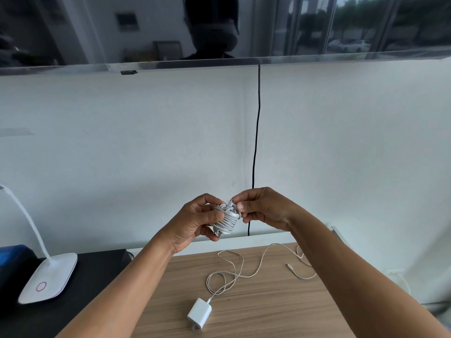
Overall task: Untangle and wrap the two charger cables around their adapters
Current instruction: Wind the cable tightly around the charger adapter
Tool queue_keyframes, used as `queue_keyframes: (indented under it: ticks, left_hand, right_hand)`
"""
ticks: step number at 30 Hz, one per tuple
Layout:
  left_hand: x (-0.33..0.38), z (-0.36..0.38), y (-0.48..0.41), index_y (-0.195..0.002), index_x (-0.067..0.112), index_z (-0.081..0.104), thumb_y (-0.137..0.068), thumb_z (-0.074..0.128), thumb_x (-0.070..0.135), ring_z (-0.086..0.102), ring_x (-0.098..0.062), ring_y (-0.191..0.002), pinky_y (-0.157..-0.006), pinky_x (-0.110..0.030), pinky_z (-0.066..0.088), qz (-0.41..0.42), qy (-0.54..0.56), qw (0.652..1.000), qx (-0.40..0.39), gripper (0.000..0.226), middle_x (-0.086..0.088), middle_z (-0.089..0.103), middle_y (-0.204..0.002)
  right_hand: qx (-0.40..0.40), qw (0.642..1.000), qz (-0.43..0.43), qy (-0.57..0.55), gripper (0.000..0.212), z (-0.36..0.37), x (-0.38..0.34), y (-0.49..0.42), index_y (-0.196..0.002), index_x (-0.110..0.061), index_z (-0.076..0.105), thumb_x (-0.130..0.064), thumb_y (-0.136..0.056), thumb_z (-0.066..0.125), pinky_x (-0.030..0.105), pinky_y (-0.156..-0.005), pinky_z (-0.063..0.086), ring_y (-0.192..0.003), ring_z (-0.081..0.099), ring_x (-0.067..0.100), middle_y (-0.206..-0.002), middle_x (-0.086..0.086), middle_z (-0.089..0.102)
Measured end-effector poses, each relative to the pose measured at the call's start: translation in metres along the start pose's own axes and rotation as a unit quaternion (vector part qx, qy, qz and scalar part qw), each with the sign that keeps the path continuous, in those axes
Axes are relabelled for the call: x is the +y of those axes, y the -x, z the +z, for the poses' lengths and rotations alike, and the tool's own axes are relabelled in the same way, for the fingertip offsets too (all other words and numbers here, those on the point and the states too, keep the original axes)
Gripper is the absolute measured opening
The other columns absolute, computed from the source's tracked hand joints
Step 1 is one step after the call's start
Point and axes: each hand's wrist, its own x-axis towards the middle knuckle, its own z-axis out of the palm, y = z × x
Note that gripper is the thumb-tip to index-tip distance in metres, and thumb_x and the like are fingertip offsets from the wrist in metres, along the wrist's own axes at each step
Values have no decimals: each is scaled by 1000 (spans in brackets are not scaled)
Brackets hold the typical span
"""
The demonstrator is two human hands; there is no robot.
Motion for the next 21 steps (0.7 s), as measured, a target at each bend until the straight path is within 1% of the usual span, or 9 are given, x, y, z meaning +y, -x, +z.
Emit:
queue_keyframes:
  ticks: [2, 4, 7, 10, 13, 17, 21]
  left_hand:
    - [1, 2, 1, -85, 22, 71, -50, 96, 31, 67, -25, -73, -47, -31, 56, 2, 12, 1000, -6, 44, -10, 70, -89]
    - [2, 6, 2, -84, 22, 71, -50, 96, 31, 67, -26, -72, -46, -31, 55, 2, 22, 1000, -16, 44, -11, 69, -89]
    - [4, 13, 3, -83, 22, 71, -49, 96, 32, 67, -26, -70, -45, -30, 55, 1, 33, 999, -33, 43, -10, 70, -88]
    - [5, 17, 3, -81, 24, 71, -47, 97, 32, 67, -28, -70, -44, -29, 55, 0, 50, 998, -37, 44, -10, 70, -89]
    - [6, 19, 3, -81, 25, 72, -45, 98, 34, 68, -31, -69, -43, -28, 54, -2, 52, 998, -40, 45, -11, 69, -90]
    - [7, 21, 3, -81, 24, 71, -45, 98, 34, 67, -30, -68, -43, -29, 54, -5, 46, 998, -46, 46, -11, 69, -89]
    - [7, 20, 2, -83, 23, 71, -46, 97, 34, 66, -32, -69, -44, -30, 54, -10, 39, 998, -47, 46, -12, 69, -88]
  right_hand:
    - [-13, 1000, -12, 0, 15, -1, 0, 0, -88, -6, 74, -8, -73, 74, 26, -63, 54, -67, 61, 18, -79, 10, 67]
    - [-45, 999, -20, -6, 17, -3, 0, 0, -85, -9, 74, -14, -70, 78, 28, -64, 53, -64, 59, 17, -77, 9, 65]
    - [-105, 994, -34, -22, 31, -6, 1, 0, -87, -11, 70, -26, -65, 86, 28, -65, 53, -63, 57, 17, -76, 8, 62]
    - [-120, 992, -46, -9, 38, -8, 0, -2, -86, -13, 69, -33, -61, 90, 27, -65, 51, -63, 56, 16, -76, 6, 61]
    - [-132, 990, -49, 3, 39, -10, -2, -3, -87, -13, 70, -35, -61, 90, 26, -66, 50, -64, 54, 16, -77, 6, 61]
    - [-150, 988, -49, 9, 42, -11, -3, -2, -89, -11, 67, -34, -62, 89, 25, -67, 49, -64, 55, 15, -75, 3, 62]
    - [-151, 987, -53, 19, 45, -13, -1, -1, -91, -10, 64, -35, -63, 88, 26, -68, 49, -64, 55, 15, -73, 1, 62]
